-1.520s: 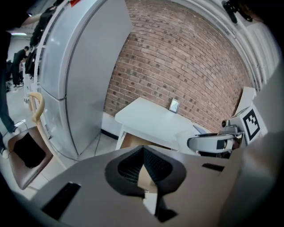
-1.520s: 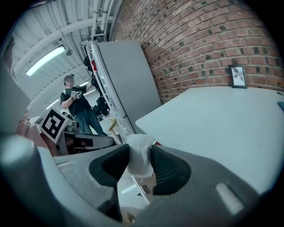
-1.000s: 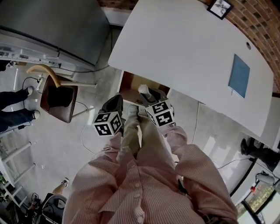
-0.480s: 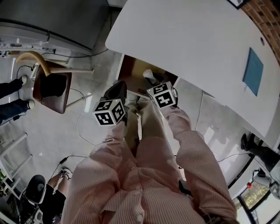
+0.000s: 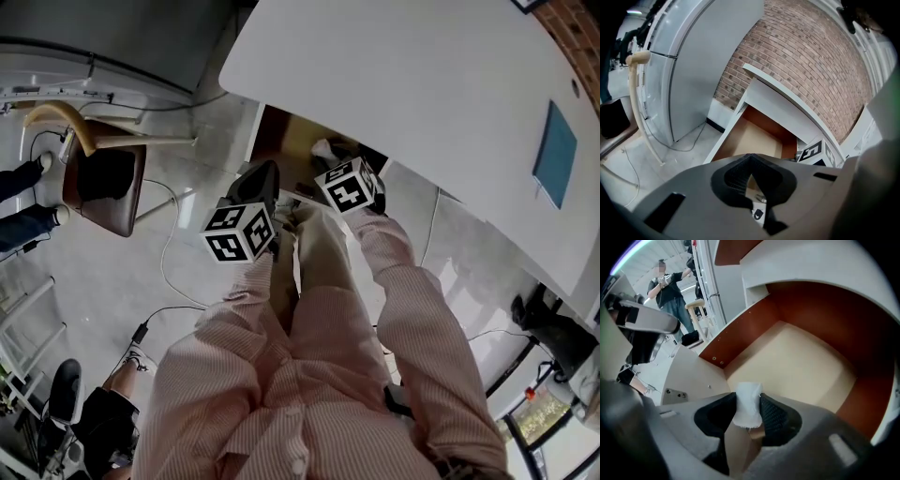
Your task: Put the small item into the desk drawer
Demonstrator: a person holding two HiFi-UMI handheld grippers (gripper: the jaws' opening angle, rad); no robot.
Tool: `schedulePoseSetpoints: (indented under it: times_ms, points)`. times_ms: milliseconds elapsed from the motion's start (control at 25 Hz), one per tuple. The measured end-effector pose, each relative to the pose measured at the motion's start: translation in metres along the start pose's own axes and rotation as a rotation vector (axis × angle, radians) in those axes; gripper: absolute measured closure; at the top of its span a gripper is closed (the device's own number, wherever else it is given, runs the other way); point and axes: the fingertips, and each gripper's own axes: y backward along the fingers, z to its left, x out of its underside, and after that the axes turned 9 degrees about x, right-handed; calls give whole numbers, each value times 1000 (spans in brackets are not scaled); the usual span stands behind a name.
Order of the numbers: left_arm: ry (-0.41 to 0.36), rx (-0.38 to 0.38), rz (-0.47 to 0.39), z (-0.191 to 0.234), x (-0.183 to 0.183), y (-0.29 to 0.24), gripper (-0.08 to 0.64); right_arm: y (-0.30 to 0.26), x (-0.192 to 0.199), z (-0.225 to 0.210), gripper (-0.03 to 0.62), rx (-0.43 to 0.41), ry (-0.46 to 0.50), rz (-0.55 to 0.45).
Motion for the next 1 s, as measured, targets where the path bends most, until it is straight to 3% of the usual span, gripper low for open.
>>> schedulePoseSetpoints:
  times_ms: [200,600,1000]
  points:
    - [0,6,-5,0,-2,-7,560,-18,8,-3,434,14,82,56]
    - [20,2,6,3,0,-9,560,-35,18,5,434,-23,147,117]
    - [42,-9,7,-6,0,-6,560,-25,15,10,405,-52,131,94]
